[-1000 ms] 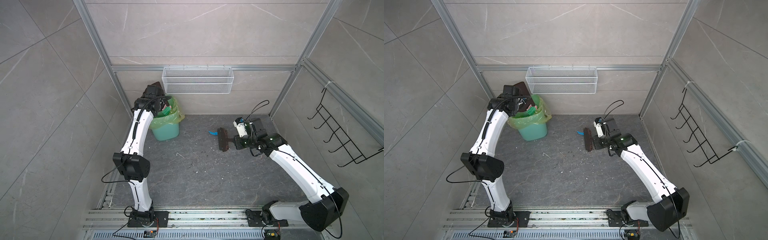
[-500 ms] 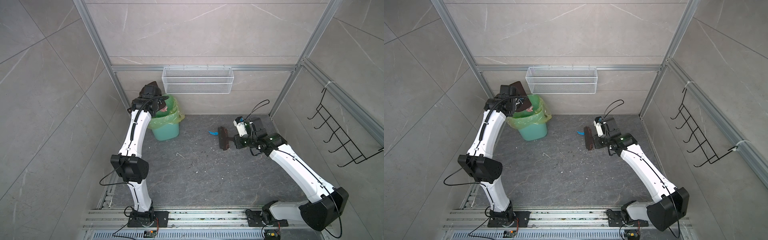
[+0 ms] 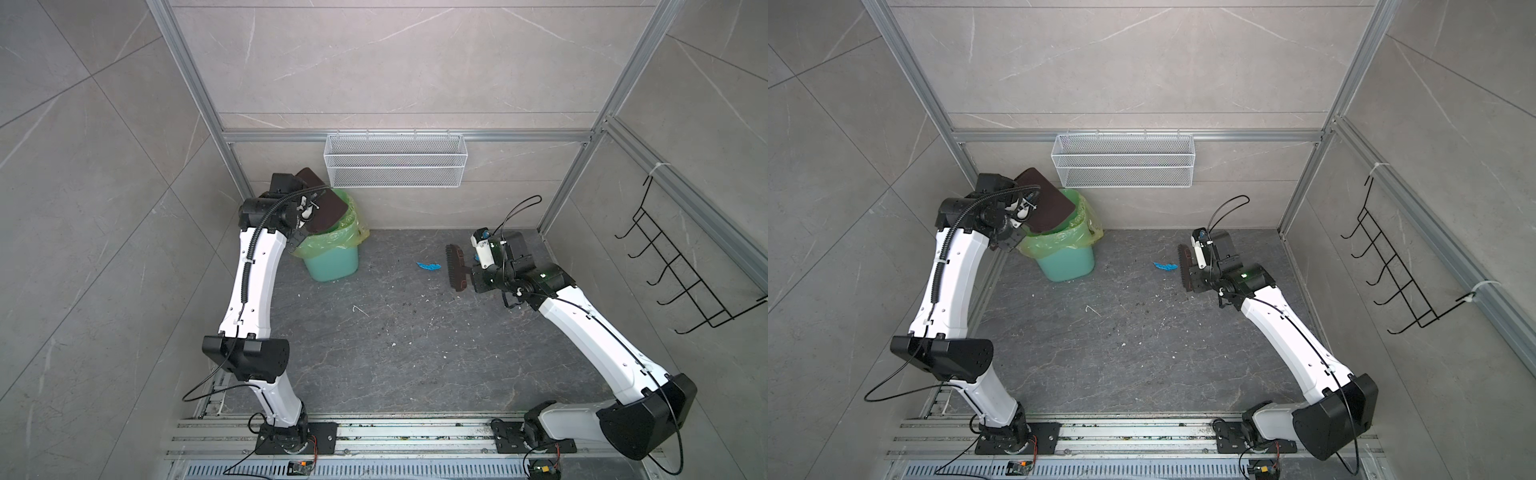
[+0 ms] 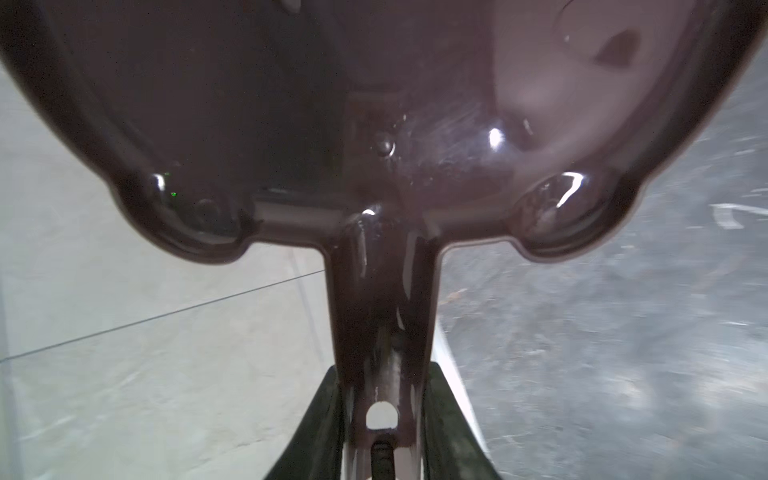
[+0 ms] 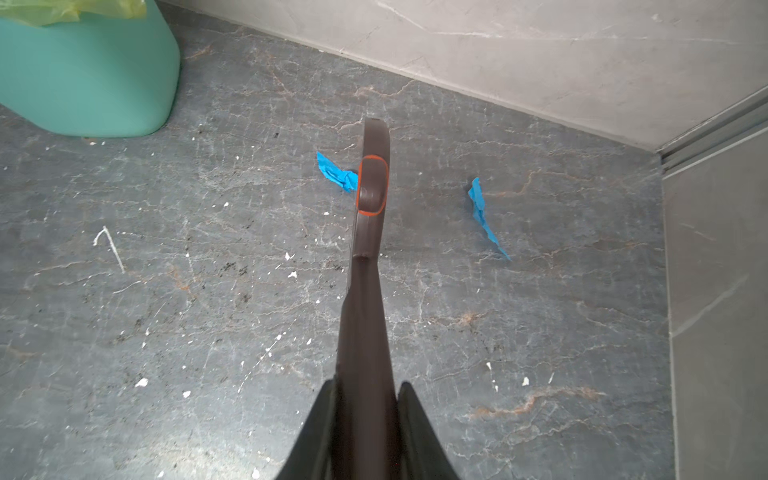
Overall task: Sweep away the paper scraps from the table
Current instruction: 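Lower the dustpan with the left gripper while the right brush nears blue scraps, then sweep the blue scrap with the right brush toward the dustpan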
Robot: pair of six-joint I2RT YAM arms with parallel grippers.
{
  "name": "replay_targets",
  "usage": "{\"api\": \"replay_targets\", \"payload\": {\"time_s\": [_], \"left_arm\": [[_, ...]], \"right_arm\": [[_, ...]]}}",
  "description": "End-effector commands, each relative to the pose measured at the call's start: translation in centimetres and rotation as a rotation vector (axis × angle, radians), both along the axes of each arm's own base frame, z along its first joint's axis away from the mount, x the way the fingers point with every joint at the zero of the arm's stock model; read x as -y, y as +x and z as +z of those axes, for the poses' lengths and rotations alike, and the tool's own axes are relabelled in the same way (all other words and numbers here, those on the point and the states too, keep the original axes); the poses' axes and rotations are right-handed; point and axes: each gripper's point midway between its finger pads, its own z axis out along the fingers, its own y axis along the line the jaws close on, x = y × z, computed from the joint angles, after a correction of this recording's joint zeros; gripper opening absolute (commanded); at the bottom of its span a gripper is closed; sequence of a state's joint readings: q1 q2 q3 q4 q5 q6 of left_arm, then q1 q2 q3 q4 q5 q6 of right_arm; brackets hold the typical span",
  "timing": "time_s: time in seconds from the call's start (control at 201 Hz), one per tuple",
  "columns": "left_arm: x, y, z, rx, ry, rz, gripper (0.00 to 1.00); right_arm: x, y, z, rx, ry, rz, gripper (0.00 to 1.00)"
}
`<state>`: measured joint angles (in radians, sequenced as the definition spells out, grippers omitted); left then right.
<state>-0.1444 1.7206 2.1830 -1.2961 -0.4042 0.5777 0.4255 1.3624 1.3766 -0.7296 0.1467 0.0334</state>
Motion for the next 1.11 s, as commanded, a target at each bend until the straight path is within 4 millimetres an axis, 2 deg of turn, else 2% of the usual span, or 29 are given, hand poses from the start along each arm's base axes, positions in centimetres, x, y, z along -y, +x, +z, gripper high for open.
{"api": "replay_targets", "payload": {"time_s": [0.0,0.259,0.463,0.692,0.832,1.021,1.106], "left_arm": [[3.7,-3.3,0.9,0.025,-0.216,-0.071,0.0],[9.9,-8.0,-2.8,-0.055,-0.379,-0.247,0.0],[12.1,-10.6,-6.4,-0.112,-0.418,-0.291,0.0],[12.7,-11.9,-12.5,-0.264,-0.357,-0.245,0.0],[14.4,-12.4,-15.3,-0.326,-0.394,-0.255,0.0],[16.2,-12.5,-19.3,-0.416,-0.418,-0.241,0.0],[16.3,-11.8,-21.1,-0.421,-0.391,-0.191,0.0]], "right_arm": [[-0.8,2.5,2.7,0.102,0.037,-0.011,0.0],[-3.3,5.7,3.2,0.113,0.158,0.028,0.0],[-3.2,7.6,2.7,0.118,0.071,0.044,0.0],[-2.8,9.4,0.4,0.074,-0.105,0.098,0.0],[-2.3,10.6,-0.7,0.081,-0.235,0.136,0.0],[-1.7,12.0,-2.1,0.065,-0.386,0.185,0.0],[-2.0,12.4,-2.3,0.068,-0.442,0.21,0.0]]}}
